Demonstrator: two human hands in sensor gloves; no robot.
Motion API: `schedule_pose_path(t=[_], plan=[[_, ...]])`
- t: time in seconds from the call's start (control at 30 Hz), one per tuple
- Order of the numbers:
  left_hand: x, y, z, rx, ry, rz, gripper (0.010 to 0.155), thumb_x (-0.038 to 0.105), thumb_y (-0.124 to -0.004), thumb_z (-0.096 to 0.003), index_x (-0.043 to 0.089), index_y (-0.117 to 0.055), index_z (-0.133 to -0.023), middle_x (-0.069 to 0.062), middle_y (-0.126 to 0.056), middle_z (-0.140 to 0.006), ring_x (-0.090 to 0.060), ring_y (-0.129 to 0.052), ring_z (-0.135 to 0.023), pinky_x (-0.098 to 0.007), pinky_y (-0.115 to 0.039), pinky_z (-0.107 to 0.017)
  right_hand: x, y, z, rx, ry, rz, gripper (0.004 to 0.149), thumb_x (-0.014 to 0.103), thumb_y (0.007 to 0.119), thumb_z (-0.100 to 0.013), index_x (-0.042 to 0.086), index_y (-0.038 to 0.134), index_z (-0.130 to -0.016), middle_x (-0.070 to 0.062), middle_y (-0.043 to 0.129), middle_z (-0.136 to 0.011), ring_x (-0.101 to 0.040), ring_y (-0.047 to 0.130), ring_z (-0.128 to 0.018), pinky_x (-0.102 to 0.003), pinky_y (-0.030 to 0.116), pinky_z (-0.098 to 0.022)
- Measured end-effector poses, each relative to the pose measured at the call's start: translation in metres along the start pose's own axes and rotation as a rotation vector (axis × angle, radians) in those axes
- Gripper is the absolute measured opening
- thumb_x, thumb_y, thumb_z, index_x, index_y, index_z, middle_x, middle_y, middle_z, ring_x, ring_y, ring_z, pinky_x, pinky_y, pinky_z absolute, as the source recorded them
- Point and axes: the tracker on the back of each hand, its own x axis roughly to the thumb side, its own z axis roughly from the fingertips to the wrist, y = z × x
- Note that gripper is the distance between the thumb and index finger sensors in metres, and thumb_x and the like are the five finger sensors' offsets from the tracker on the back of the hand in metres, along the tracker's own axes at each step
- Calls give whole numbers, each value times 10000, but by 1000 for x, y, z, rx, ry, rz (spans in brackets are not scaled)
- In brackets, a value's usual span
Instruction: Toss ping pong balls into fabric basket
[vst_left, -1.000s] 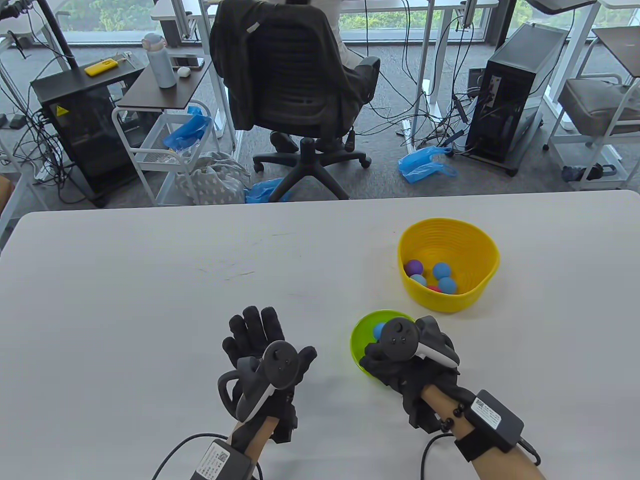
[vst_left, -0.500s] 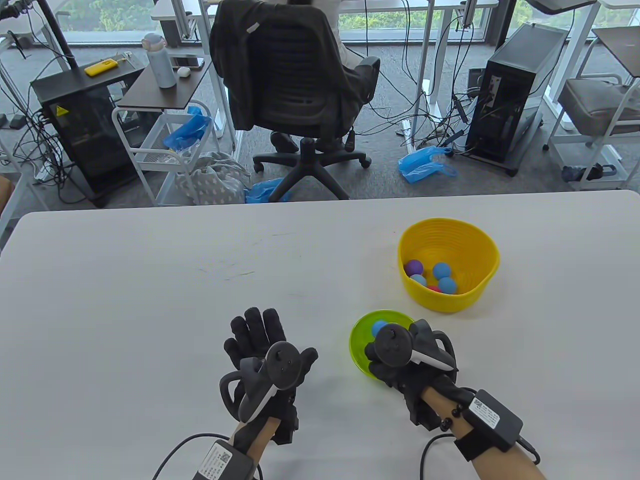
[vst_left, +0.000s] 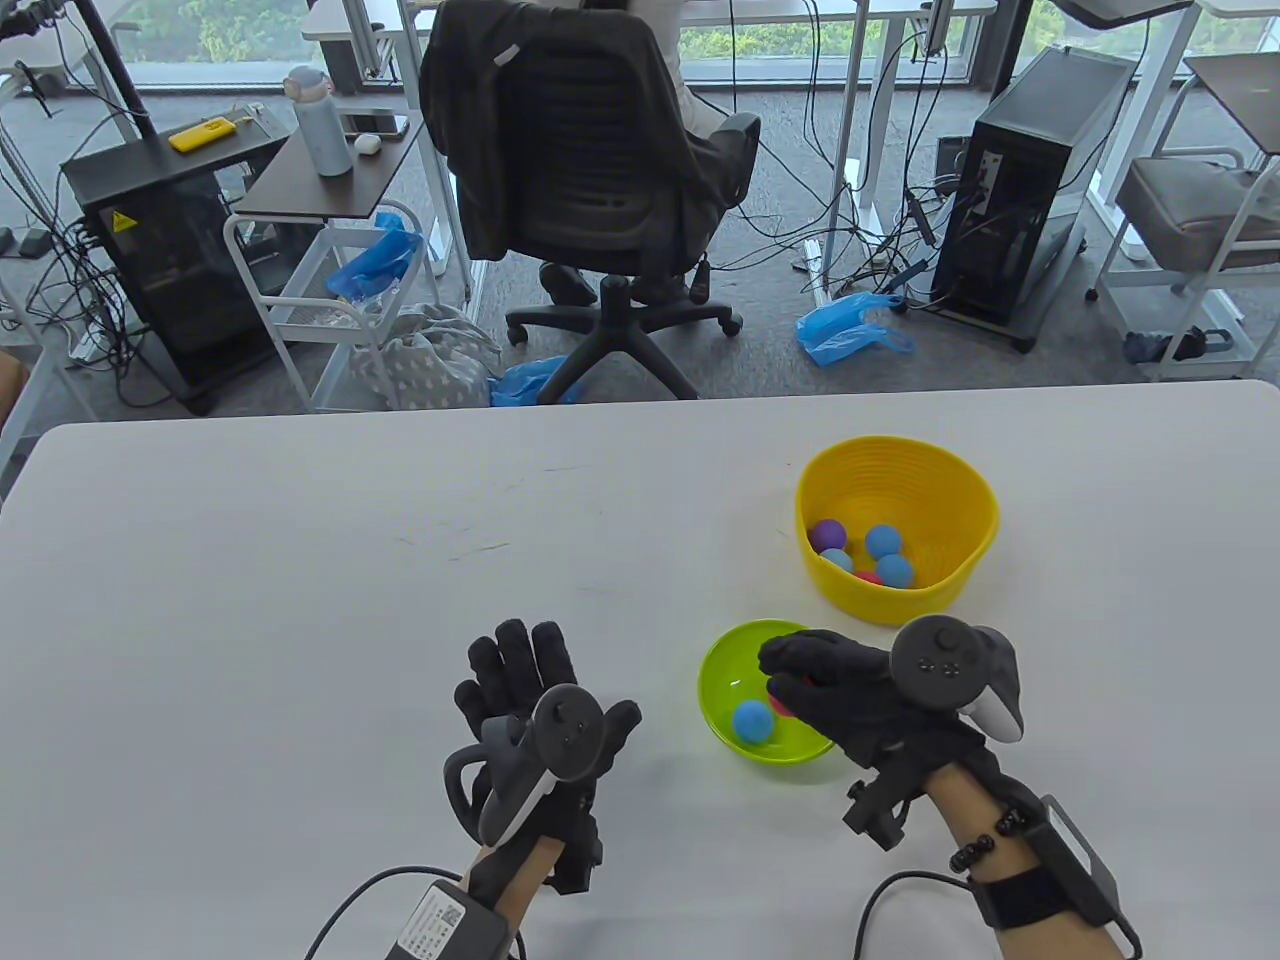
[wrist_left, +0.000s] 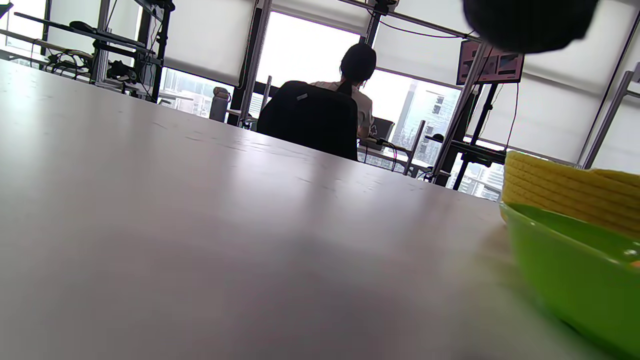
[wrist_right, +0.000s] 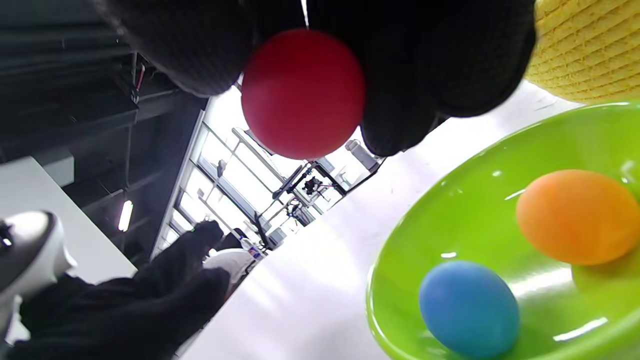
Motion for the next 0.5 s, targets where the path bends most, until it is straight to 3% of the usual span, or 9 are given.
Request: schedule_pose_path(t=[0.13, 0.27, 0.43, 0.5], plan=[[0, 0, 0, 4, 0, 5, 1022, 614, -741, -449, 86, -214, -1147, -239, -79, -1200, -561, -101, -1076, -761, -192, -743, -20, -25, 5, -54, -3, -200, 502, 382, 819, -533, 119, 786, -959, -230, 806, -963, -394, 980, -625, -497, 859, -456], [0, -2, -1, -5, 6, -2, 1019, 615, -739, -451, 87, -216, -1148, -240, -79, -1200, -559, -101, -1076, -760, -193, -743, -46, -45, 10, -184, 58, -389, 503, 395, 806, -544, 124, 775, -966, -224, 806, -960, -376, 987, -623, -479, 869, -455], [1, -3, -2, -6, 9, -20, 1020, 615, -739, -451, 85, -215, -1148, -240, -82, -1200, -561, -106, -1076, -760, -197, -742, -88, -51, 13, -258, 166, -777, 520, 425, 741, -596, 132, 691, -1023, -219, 733, -1012, -354, 959, -687, -454, 862, -506], [1, -3, -2, -9, 12, -27, 1021, 617, -738, -450, 86, -214, -1148, -241, -80, -1200, -560, -104, -1076, -761, -197, -742, -99, -51, 13, -262, 200, -842, 574, 454, 694, -622, 119, 592, -1076, -234, 645, -1060, -368, 910, -764, -460, 837, -565]])
